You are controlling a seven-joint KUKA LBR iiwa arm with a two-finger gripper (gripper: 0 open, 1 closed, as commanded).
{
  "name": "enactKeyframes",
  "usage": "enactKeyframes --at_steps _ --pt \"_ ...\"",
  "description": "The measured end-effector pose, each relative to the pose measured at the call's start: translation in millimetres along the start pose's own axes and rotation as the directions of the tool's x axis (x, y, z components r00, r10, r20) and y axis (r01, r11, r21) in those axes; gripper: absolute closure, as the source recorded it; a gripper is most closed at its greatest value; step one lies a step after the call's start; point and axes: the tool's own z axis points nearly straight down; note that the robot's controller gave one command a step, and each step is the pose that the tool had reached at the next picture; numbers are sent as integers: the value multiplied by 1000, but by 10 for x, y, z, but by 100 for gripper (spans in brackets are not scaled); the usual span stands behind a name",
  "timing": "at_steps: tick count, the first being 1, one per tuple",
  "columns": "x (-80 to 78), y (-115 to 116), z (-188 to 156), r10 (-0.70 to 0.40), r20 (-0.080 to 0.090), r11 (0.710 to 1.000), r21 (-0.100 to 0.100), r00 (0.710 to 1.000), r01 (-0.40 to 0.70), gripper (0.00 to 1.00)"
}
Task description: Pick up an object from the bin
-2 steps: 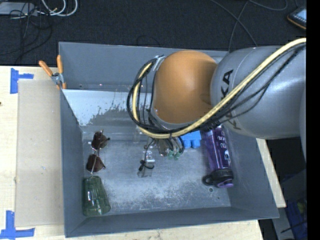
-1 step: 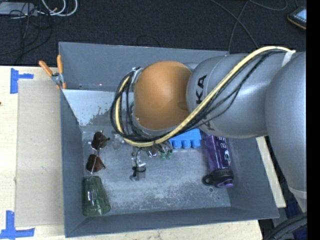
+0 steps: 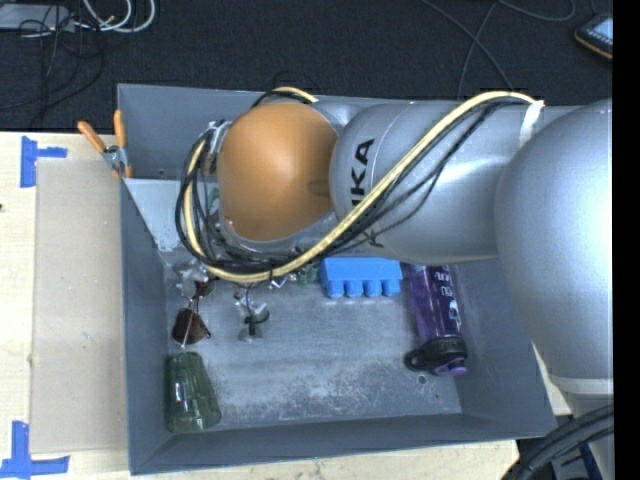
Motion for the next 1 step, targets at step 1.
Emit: enactKeyframes --at_steps 1 --pt "-155 -27 87 -204 -3 979 -2 979 204 0"
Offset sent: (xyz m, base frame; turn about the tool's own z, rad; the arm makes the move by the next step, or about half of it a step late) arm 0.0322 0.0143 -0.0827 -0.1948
